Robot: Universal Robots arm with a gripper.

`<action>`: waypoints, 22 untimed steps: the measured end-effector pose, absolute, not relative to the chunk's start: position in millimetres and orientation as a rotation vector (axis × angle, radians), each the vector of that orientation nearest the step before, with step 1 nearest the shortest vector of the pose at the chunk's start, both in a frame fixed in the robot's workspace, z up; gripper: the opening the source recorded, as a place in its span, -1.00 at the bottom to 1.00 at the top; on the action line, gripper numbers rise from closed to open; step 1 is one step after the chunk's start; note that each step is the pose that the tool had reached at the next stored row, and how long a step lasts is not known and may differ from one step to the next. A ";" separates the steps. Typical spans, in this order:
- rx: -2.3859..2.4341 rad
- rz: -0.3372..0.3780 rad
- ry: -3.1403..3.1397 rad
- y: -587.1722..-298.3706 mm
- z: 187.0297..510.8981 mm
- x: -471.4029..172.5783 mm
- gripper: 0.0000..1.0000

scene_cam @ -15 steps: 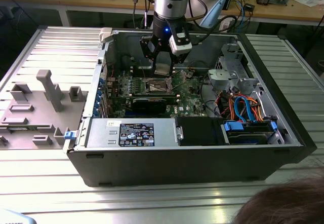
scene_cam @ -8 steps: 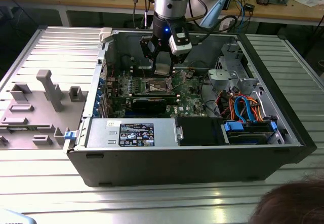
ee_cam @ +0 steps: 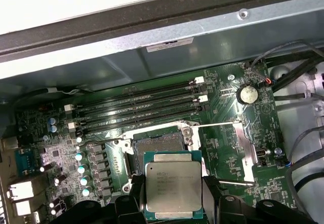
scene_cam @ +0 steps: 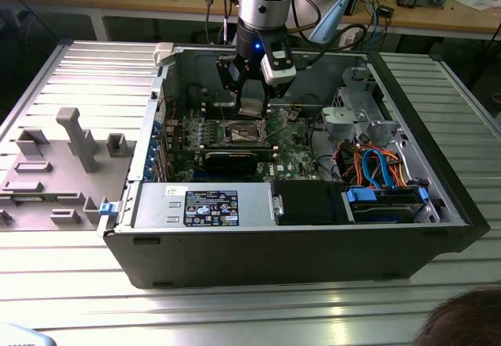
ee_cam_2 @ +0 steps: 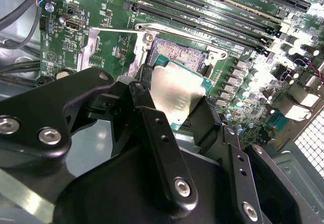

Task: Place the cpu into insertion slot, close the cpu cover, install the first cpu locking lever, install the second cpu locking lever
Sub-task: 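Place the cpu into insertion slot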

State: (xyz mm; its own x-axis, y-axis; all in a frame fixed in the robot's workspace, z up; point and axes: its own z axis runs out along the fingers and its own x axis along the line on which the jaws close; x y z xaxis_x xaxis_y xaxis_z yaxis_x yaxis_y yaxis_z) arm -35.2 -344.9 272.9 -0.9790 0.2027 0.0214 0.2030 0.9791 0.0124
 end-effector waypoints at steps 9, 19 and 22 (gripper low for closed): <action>-0.329 -0.023 -3.104 -344.9 272.8 -35.2 0.08; -0.342 -0.023 -3.103 -344.9 272.8 -35.2 0.08; -0.346 -0.023 -3.102 -344.9 272.8 -35.2 0.08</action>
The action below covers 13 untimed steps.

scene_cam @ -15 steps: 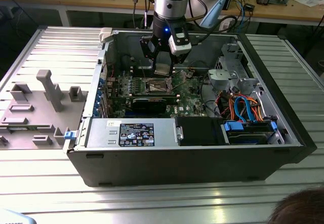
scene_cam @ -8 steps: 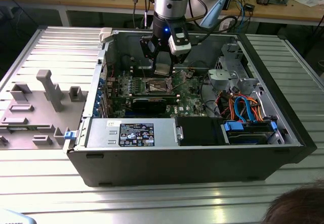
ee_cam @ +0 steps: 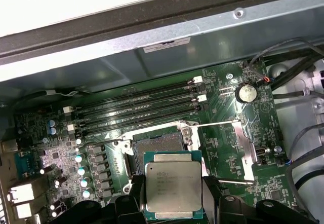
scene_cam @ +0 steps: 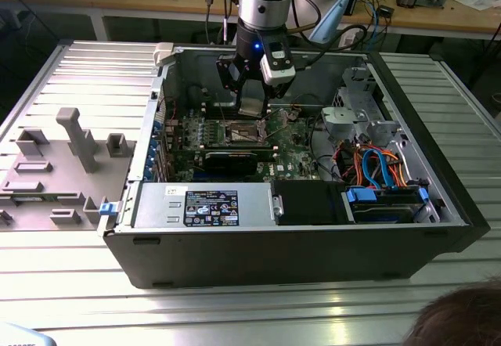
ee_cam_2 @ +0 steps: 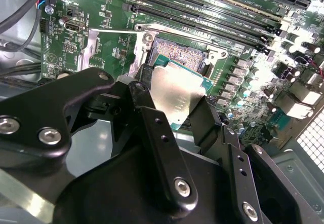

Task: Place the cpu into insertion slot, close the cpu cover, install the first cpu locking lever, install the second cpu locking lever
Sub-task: 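Place the cpu into insertion slot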

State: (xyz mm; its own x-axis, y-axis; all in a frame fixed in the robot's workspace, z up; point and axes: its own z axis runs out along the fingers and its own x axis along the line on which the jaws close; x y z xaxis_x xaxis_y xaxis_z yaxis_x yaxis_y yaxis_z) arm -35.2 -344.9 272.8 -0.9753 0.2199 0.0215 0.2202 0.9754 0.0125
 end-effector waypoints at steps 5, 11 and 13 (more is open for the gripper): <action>-0.351 -0.023 -3.102 -344.9 272.8 -35.2 0.08; -0.357 -0.023 -3.101 -344.9 272.8 -35.2 0.08; -0.360 -0.023 -3.101 -344.9 272.8 -35.2 0.08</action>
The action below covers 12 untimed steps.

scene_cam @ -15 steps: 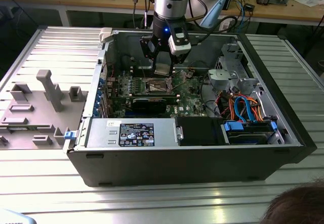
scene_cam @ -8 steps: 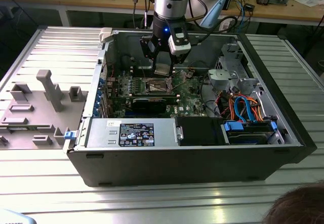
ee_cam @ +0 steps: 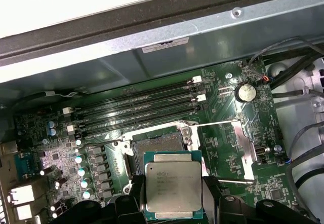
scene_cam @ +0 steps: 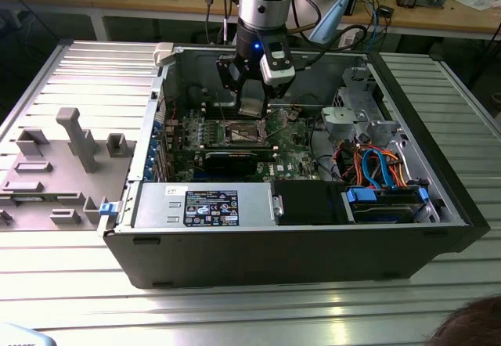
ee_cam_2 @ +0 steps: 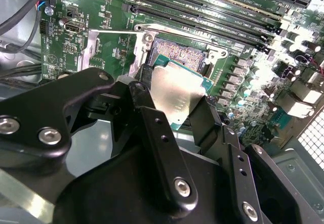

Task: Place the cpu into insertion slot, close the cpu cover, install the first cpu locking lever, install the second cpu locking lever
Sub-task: 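Place the cpu into insertion slot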

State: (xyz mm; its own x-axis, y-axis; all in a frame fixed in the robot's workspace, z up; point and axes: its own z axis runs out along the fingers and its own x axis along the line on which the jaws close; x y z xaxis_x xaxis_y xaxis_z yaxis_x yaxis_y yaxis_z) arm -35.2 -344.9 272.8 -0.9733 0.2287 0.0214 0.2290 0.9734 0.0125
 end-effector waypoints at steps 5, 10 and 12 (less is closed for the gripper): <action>-0.366 -0.023 -3.100 -344.9 272.8 -35.2 0.08; -0.374 -0.023 -3.099 -344.9 272.7 -35.2 0.08; -0.376 -0.023 -3.099 -344.9 272.7 -35.2 0.08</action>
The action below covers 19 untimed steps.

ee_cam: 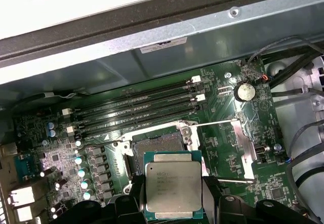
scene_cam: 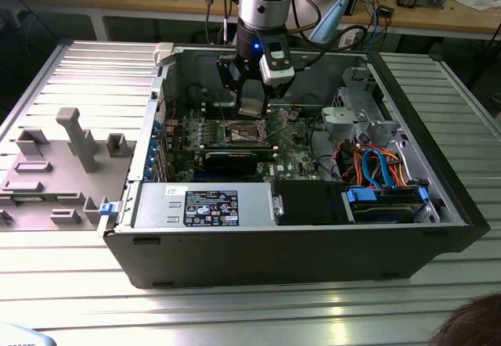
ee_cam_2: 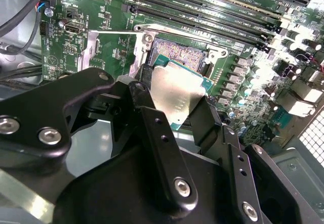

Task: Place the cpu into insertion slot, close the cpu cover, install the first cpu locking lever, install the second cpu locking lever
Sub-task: 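Place the cpu into insertion slot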

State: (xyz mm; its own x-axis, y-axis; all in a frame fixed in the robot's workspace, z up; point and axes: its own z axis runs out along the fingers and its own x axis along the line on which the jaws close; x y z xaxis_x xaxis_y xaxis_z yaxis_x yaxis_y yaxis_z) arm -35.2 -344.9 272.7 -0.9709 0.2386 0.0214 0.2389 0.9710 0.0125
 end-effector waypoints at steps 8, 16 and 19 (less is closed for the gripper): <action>-0.385 -0.023 -3.098 -344.9 272.7 -35.2 0.08; -0.394 -0.023 -3.097 -344.9 272.6 -35.2 0.08; -0.399 -0.024 -3.096 -344.9 272.6 -35.2 0.08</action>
State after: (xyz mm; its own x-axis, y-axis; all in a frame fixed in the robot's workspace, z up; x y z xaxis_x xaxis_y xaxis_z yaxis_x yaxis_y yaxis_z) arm -35.2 -344.9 272.6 -0.9671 0.2533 0.0214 0.2536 0.9672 0.0125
